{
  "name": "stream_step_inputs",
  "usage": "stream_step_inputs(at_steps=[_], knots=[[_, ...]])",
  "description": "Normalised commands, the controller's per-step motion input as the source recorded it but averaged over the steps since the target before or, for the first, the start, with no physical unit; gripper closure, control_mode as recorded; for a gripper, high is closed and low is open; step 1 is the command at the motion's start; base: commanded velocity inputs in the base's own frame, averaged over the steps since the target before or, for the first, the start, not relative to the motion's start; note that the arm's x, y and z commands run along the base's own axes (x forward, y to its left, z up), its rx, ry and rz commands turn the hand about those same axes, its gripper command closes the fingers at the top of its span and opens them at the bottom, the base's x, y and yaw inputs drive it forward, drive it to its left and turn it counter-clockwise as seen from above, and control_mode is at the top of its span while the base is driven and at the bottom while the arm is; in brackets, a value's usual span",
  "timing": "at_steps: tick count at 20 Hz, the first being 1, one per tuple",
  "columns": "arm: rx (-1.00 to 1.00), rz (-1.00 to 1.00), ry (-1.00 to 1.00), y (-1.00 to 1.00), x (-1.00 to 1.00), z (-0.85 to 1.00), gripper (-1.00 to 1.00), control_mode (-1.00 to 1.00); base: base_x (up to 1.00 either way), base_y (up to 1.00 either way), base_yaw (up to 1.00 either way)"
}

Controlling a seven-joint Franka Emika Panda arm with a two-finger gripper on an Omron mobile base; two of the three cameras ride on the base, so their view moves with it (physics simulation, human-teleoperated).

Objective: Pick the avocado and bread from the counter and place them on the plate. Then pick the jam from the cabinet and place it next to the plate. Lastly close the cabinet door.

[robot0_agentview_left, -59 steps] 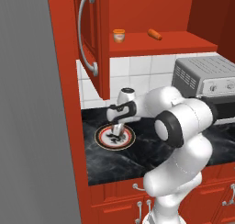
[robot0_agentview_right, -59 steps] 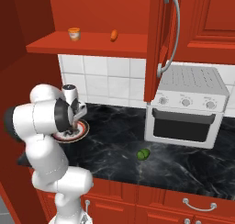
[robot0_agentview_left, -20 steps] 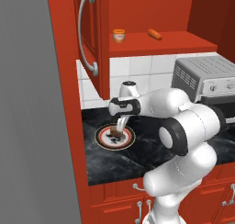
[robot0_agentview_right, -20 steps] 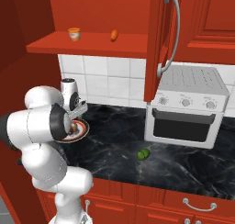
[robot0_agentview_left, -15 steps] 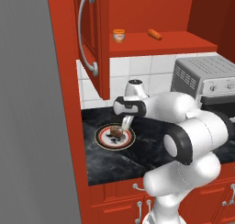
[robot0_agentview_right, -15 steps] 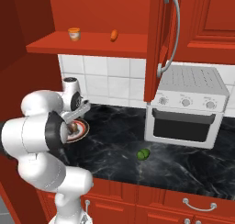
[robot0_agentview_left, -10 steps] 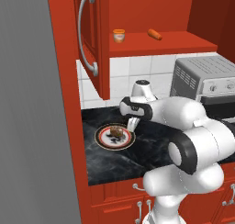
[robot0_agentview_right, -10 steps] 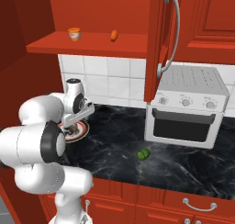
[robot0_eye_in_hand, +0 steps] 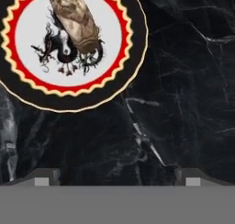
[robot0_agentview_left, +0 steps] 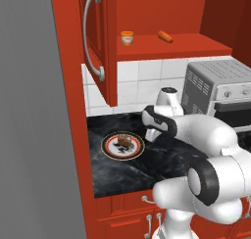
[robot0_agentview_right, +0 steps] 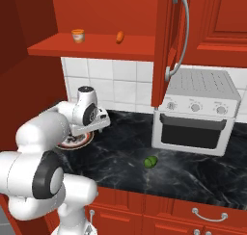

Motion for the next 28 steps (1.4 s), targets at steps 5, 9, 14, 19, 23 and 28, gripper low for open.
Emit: stream_step_inputs(at_steps=[5,9,14,19,23,28], knots=[[0.00,-0.41,0.00,-0.39,-0.26,0.03,-1.00,-1.00,0.00,0.00,0.00],[0.00,-0.46,0.00,-0.41,-0.28,0.00,-1.00,-1.00,0.00,0.00,0.00],[0.00,-0.46,0.00,-0.39,-0.16,0.00,-1.00,-1.00,0.00,0.00,0.00],[0.00,-0.42,0.00,-0.41,-0.05,0.01,-1.00,-1.00,0.00,0.00,0.00],[0.00,-0.28,0.00,-0.36,0.00,0.06,-1.00,-1.00,0.00,0.00,0.00],[0.00,-0.11,0.00,-0.32,0.00,0.08,-1.00,-1.00,0.00,0.00,0.00]])
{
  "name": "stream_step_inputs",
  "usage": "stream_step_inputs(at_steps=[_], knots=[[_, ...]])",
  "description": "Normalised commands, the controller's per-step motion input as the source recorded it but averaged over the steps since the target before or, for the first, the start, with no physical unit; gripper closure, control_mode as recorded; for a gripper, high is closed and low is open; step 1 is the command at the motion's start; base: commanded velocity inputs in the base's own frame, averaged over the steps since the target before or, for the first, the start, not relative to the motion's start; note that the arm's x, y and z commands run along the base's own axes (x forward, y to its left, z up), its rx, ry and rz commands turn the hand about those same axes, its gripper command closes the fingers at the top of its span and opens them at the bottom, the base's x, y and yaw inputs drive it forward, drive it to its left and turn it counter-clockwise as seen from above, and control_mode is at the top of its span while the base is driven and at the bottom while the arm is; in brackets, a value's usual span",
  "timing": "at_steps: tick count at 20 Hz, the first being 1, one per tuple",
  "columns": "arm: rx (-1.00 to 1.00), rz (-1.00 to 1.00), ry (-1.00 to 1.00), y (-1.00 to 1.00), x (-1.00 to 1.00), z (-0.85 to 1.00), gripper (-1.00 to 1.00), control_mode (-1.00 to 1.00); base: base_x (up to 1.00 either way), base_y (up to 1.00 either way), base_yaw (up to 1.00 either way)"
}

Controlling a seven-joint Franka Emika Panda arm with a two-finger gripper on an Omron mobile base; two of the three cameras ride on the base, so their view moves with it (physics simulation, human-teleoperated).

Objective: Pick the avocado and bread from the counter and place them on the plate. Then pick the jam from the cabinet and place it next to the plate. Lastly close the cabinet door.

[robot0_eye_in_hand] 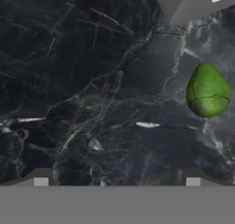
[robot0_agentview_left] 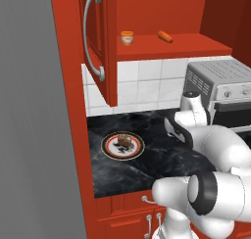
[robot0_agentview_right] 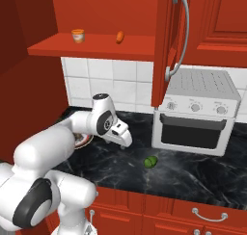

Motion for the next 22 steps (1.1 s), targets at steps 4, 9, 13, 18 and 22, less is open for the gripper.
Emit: stream_step_inputs(at_steps=[4,9,13,18,22], knots=[[0.00,-0.06,0.00,-0.34,0.00,0.06,-1.00,-1.00,0.00,0.00,0.00],[0.00,-0.05,0.00,-0.39,-0.01,0.03,-1.00,-1.00,0.00,0.00,0.00],[0.00,-0.04,0.00,-0.42,-0.02,0.00,-1.00,-1.00,0.00,0.00,0.00],[0.00,-0.03,-0.05,-0.44,-0.06,0.00,-1.00,-1.00,0.00,0.00,0.00],[0.00,-0.03,-0.09,-0.42,-0.14,0.00,-1.00,-1.00,0.00,0.00,0.00]])
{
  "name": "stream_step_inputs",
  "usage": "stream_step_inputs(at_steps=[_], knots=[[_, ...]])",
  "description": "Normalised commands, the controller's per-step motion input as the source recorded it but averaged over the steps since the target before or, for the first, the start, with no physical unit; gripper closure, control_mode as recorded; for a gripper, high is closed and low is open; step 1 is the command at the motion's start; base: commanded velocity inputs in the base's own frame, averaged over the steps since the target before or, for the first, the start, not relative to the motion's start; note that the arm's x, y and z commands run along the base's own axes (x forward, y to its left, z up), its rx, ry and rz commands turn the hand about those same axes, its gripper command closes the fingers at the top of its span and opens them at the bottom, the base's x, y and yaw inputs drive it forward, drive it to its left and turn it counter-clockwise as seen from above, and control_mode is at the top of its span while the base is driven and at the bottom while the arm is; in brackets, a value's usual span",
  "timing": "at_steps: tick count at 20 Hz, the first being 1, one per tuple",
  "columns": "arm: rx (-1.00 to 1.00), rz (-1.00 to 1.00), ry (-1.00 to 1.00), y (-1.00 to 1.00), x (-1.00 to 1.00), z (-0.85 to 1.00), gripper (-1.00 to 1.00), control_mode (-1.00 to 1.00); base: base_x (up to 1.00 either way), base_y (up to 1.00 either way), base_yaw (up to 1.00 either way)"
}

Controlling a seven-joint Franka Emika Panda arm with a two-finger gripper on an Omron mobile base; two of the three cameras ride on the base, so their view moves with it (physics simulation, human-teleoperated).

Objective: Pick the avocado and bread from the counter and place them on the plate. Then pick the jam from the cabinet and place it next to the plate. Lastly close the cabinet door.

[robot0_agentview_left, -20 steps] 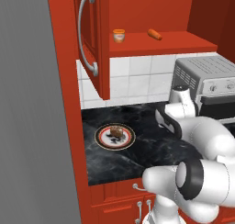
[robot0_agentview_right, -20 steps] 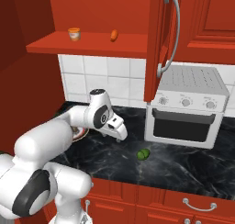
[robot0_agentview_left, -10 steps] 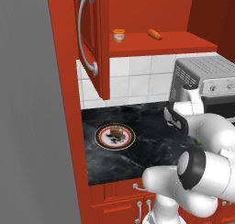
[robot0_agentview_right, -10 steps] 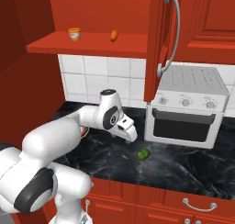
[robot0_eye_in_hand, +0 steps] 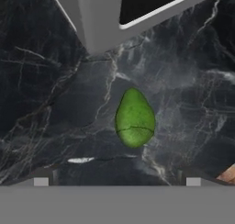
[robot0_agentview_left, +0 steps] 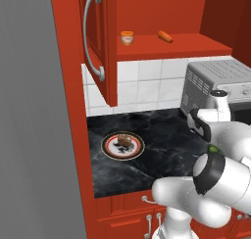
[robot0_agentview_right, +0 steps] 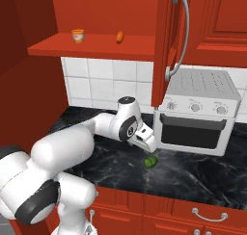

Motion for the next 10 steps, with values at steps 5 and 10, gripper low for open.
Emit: stream_step_inputs(at_steps=[5,10], knots=[[0.02,-0.01,-0.13,-0.29,-0.26,0.00,-1.00,-1.00,0.00,0.00,0.00],[0.00,0.00,-0.10,-0.09,-0.12,0.00,-1.00,-1.00,0.00,0.00,0.00]])
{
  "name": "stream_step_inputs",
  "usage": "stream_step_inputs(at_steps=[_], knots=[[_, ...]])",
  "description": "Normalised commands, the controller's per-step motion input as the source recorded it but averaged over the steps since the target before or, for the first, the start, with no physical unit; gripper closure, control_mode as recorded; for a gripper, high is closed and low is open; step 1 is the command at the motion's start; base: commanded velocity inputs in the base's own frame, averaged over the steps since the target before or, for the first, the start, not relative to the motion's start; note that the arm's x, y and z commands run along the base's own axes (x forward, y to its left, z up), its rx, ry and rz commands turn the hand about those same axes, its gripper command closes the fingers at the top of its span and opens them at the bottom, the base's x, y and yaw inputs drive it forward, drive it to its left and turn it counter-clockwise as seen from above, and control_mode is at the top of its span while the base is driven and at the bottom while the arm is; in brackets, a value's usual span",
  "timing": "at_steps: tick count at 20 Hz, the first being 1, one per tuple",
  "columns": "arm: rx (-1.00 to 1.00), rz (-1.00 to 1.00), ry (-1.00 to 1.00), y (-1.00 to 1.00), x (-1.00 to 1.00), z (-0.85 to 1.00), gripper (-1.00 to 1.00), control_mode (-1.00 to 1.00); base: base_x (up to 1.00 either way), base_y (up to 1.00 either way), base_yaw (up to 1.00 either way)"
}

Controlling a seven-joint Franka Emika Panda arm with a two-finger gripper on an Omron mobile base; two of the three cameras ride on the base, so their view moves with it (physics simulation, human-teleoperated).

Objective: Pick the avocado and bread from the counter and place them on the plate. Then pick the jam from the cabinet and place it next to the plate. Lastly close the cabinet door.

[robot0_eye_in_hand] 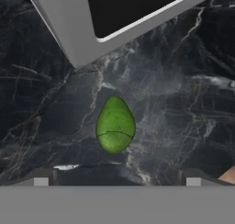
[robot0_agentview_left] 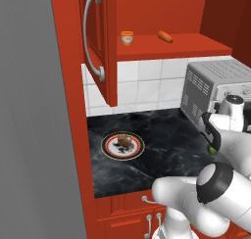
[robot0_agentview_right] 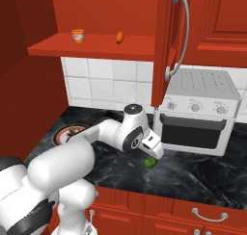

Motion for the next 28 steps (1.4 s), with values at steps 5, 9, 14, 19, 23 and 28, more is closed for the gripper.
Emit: stream_step_inputs(at_steps=[5,9,14,19,23,28], knots=[[0.00,0.00,-0.08,0.00,0.00,0.00,-1.00,-1.00,0.00,0.00,0.00],[0.00,0.00,-0.02,0.00,0.00,0.00,-1.00,-1.00,0.00,0.00,0.00],[0.00,0.00,0.00,0.00,0.00,0.00,-1.00,-1.00,0.00,0.00,0.00],[0.00,0.00,0.00,0.00,0.00,-0.03,-1.00,-1.00,0.00,0.00,0.00],[0.00,0.00,0.00,0.00,0.00,-0.08,-1.00,-1.00,0.00,0.00,0.00],[0.00,0.00,0.00,0.00,0.00,-0.12,-1.00,-1.00,0.00,0.00,0.00]])
